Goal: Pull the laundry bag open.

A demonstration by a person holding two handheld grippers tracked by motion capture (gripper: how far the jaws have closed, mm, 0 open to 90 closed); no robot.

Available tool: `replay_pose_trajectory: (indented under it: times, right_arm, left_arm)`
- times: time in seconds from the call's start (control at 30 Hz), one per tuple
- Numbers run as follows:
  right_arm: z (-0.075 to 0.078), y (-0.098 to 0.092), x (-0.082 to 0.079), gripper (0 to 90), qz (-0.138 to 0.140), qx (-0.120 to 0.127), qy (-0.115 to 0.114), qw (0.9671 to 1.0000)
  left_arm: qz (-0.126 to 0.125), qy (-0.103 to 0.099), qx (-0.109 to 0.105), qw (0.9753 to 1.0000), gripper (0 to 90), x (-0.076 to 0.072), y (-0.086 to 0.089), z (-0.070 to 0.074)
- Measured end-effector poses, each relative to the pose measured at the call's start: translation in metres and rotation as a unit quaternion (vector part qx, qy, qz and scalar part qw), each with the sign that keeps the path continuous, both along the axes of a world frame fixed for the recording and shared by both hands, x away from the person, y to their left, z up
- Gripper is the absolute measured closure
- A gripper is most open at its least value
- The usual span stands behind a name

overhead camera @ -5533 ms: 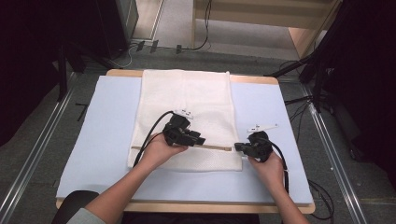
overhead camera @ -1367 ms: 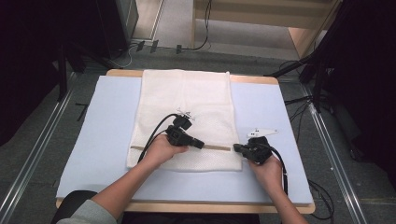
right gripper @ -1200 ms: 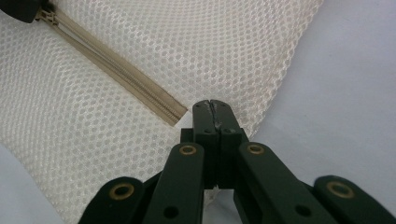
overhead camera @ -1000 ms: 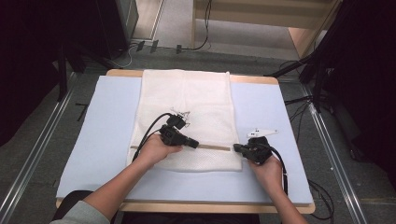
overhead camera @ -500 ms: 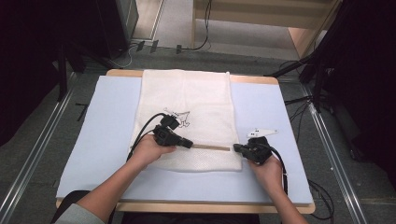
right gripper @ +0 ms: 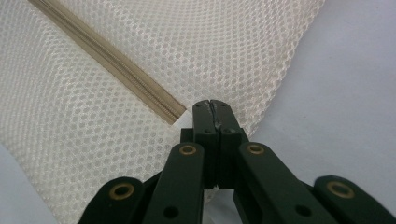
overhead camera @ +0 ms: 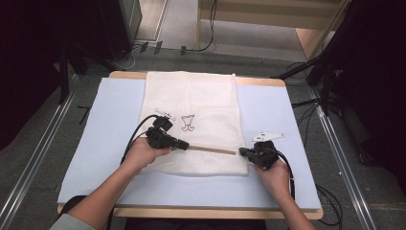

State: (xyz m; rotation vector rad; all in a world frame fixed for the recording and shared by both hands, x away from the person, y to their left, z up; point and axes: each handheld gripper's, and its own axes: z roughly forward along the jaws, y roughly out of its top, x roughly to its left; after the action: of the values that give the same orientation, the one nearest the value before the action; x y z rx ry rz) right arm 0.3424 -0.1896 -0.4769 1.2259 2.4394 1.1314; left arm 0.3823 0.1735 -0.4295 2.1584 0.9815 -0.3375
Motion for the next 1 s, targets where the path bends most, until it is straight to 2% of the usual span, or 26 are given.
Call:
replay_pose_trajectory:
  times: [0.6, 1.0]
  right_arm:
    - [0.001, 0.001, 0.0, 90.0, -0.001, -0.002, 0.002, 1.0]
    - [0.0, 0.0, 0.0, 90.0, -0.002, 0.0, 0.003, 1.0]
  left_arm:
    - [0.004, 0.011, -0.008, 0.9999, 89.2, -0.002, 0.008, 0.0]
    - [0.01, 0.015, -0.007, 0.9998, 89.2, -0.004, 0.023, 0.001]
